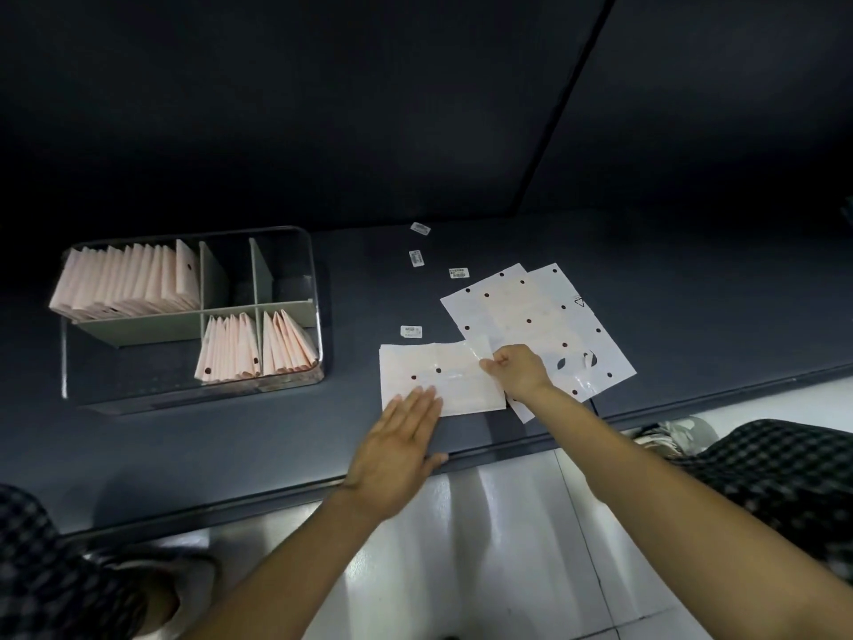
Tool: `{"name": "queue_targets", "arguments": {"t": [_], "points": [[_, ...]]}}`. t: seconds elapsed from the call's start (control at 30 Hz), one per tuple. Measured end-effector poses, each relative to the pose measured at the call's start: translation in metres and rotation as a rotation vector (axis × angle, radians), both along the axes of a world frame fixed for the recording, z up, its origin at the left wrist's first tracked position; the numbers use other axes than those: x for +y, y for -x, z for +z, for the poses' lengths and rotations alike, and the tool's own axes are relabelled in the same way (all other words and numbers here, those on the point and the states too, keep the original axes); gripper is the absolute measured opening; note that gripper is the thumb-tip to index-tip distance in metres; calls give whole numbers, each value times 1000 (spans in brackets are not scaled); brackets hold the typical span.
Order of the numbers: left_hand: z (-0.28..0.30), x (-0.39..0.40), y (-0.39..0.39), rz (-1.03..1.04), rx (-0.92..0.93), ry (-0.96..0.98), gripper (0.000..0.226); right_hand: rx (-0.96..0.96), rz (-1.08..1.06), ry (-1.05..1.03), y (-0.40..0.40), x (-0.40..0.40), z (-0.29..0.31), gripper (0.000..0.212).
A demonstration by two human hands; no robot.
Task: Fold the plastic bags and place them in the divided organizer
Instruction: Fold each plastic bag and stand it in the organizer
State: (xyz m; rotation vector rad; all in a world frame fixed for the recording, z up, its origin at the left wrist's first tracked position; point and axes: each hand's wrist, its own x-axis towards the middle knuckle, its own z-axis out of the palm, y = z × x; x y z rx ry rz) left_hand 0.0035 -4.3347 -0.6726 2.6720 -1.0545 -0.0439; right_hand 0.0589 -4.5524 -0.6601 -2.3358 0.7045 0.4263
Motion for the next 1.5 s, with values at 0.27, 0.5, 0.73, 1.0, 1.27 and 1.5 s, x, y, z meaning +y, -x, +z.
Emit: {"name": "queue_targets", "arguments": {"t": [0.27, 0.5, 0.73, 1.0, 1.27, 1.5], "points": [[-15, 6, 14, -6, 53, -226, 79, -185, 54, 226, 18, 13, 12, 24], [-21, 7, 13, -4, 93, -202, 81, -393, 915, 473, 94, 42, -13, 57], [-19, 21, 3, 16, 168, -181, 74, -391, 900, 682, 104, -10, -7, 48], [-7, 16, -4, 79, 209, -87, 57, -655, 852, 619, 71, 4, -6, 26], [1, 17, -29, 142, 118, 34, 43, -390, 925, 467, 61, 5, 11, 10], [2, 29, -50, 389, 344, 301, 12, -180, 548, -131, 54, -10, 22, 17]]}}
